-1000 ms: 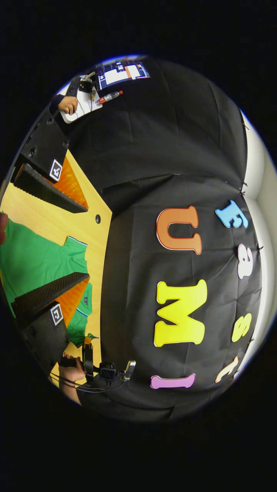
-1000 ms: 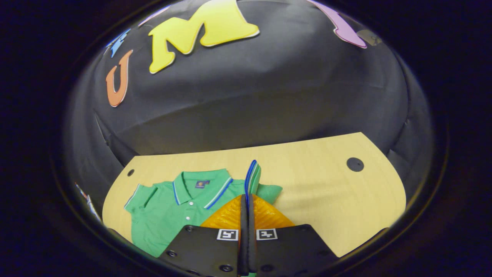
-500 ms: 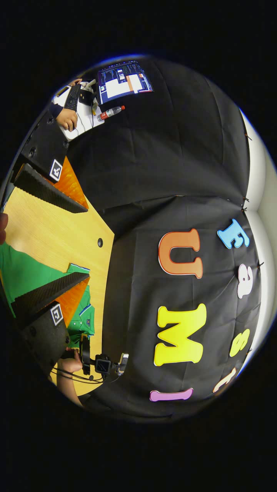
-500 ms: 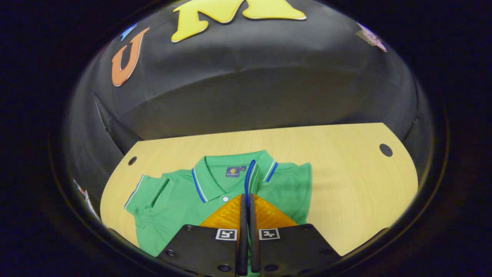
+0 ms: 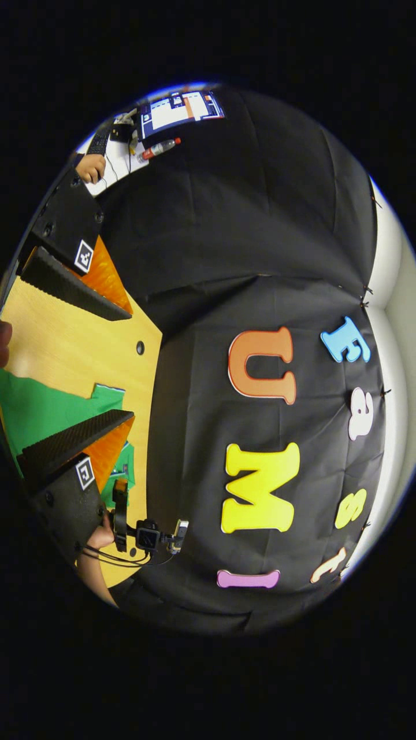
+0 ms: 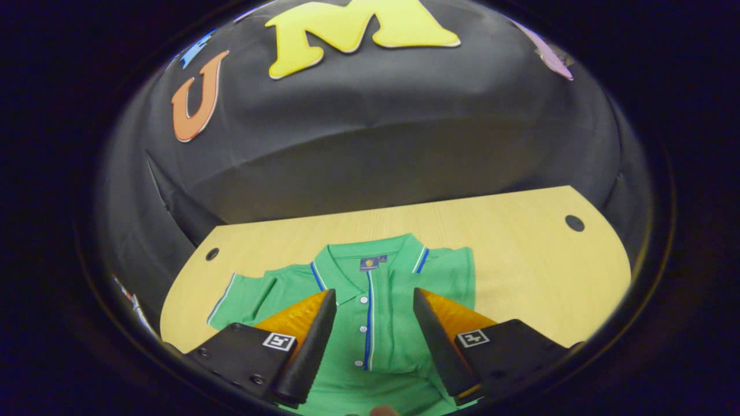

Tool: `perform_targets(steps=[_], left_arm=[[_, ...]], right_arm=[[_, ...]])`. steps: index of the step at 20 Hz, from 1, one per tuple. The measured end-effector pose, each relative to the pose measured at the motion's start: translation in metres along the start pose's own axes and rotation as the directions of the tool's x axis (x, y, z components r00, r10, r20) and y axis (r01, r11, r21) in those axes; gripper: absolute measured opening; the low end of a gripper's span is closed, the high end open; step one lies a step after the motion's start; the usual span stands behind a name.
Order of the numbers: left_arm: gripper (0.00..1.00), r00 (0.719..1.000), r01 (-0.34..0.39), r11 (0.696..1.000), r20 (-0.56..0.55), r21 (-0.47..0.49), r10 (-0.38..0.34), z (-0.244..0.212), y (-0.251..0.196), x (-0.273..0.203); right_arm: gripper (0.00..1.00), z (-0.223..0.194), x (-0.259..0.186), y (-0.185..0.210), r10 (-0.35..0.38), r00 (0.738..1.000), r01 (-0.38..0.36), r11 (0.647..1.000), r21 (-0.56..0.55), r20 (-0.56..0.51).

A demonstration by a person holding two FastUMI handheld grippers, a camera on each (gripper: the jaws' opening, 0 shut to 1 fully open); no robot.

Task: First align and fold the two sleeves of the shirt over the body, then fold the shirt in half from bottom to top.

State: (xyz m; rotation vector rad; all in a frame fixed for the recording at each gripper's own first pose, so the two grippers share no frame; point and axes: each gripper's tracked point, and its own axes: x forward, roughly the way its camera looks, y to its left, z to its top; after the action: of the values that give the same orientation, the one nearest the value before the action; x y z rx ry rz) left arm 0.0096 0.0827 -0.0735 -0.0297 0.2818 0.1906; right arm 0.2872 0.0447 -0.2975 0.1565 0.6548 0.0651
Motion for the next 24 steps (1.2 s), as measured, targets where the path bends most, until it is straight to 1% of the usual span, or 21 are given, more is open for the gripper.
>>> perform_targets(steps=[3,5,7,9,11,13,14,15,16,17,18,19,20,21,22,23,24], left_arm=[[0.99,0.995,0.102,0.995,-0.013,-0.020,-0.102,-0.008,-0.017,0.016],[0.99,0.985,0.169,0.985,-0.027,-0.033,-0.170,-0.016,-0.027,0.030],[0.99,0.975,0.216,0.975,-0.047,-0.042,-0.218,-0.026,-0.032,0.045],[0.99,0.963,0.256,0.964,-0.071,-0.071,-0.261,-0.038,-0.038,0.063],[0.99,0.950,0.275,0.956,-0.122,-0.102,-0.287,-0.058,-0.043,0.085],[1.00,0.937,0.290,0.949,-0.166,-0.125,-0.308,-0.077,-0.042,0.108],[0.98,0.928,0.300,0.944,-0.184,-0.140,-0.323,-0.085,-0.046,0.120],[0.98,0.918,0.311,0.937,-0.207,-0.157,-0.339,-0.095,-0.048,0.133],[0.99,0.905,0.320,0.933,-0.237,-0.166,-0.353,-0.107,-0.051,0.145],[0.99,0.889,0.333,0.927,-0.270,-0.170,-0.369,-0.121,-0.054,0.156],[0.99,0.869,0.343,0.925,-0.319,-0.163,-0.378,-0.137,-0.057,0.165],[0.99,0.846,0.356,0.920,-0.361,-0.164,-0.392,-0.147,-0.058,0.170],[0.99,0.827,0.369,0.913,-0.387,-0.176,-0.408,-0.158,-0.062,0.178],[0.99,0.810,0.375,0.910,-0.416,-0.177,-0.414,-0.167,-0.063,0.188],[0.99,0.796,0.376,0.911,-0.443,-0.172,-0.412,-0.177,-0.062,0.198],[0.99,0.786,0.370,0.914,-0.468,-0.166,-0.404,-0.187,-0.059,0.210],[0.99,0.774,0.361,0.918,-0.496,-0.164,-0.394,-0.195,-0.055,0.218]], right_arm=[[0.86,0.011,-0.050,0.000,0.004,0.998,-0.002,0.999,-0.044,0.055],[0.86,0.017,-0.088,-0.001,0.012,0.996,-0.005,0.997,-0.077,0.086],[0.86,0.024,-0.126,-0.004,0.016,0.992,-0.005,0.995,-0.096,0.122],[0.86,0.030,-0.162,-0.012,0.009,0.989,0.011,0.992,-0.126,0.151],[0.86,0.034,-0.196,-0.025,-0.015,0.984,0.038,0.991,-0.127,0.177],[0.86,0.028,-0.229,-0.037,-0.040,0.981,0.069,0.987,-0.146,0.190],[0.86,0.024,-0.244,-0.041,-0.042,0.980,0.075,0.983,-0.165,0.192],[0.87,0.022,-0.259,-0.045,-0.046,0.980,0.082,0.979,-0.185,0.192],[0.81,0.019,-0.270,-0.050,-0.050,0.980,0.089,0.976,-0.199,0.192],[0.81,0.019,-0.280,-0.053,-0.056,0.980,0.097,0.974,-0.207,0.193],[0.87,0.017,-0.285,-0.054,-0.052,0.980,0.093,0.973,-0.210,0.190],[0.89,0.014,-0.289,-0.055,-0.045,0.983,0.086,0.970,-0.226,0.180],[0.89,0.009,-0.290,-0.059,-0.045,0.986,0.084,0.964,-0.251,0.160],[0.86,0.005,-0.290,-0.063,-0.048,0.988,0.087,0.958,-0.273,0.146],[0.86,0.002,-0.293,-0.067,-0.046,0.991,0.081,0.956,-0.281,0.129],[0.92,0.000,-0.295,-0.070,-0.045,0.992,0.075,0.959,-0.272,0.117],[0.92,-0.002,-0.296,-0.075,-0.050,0.993,0.075,0.964,-0.253,0.105]])
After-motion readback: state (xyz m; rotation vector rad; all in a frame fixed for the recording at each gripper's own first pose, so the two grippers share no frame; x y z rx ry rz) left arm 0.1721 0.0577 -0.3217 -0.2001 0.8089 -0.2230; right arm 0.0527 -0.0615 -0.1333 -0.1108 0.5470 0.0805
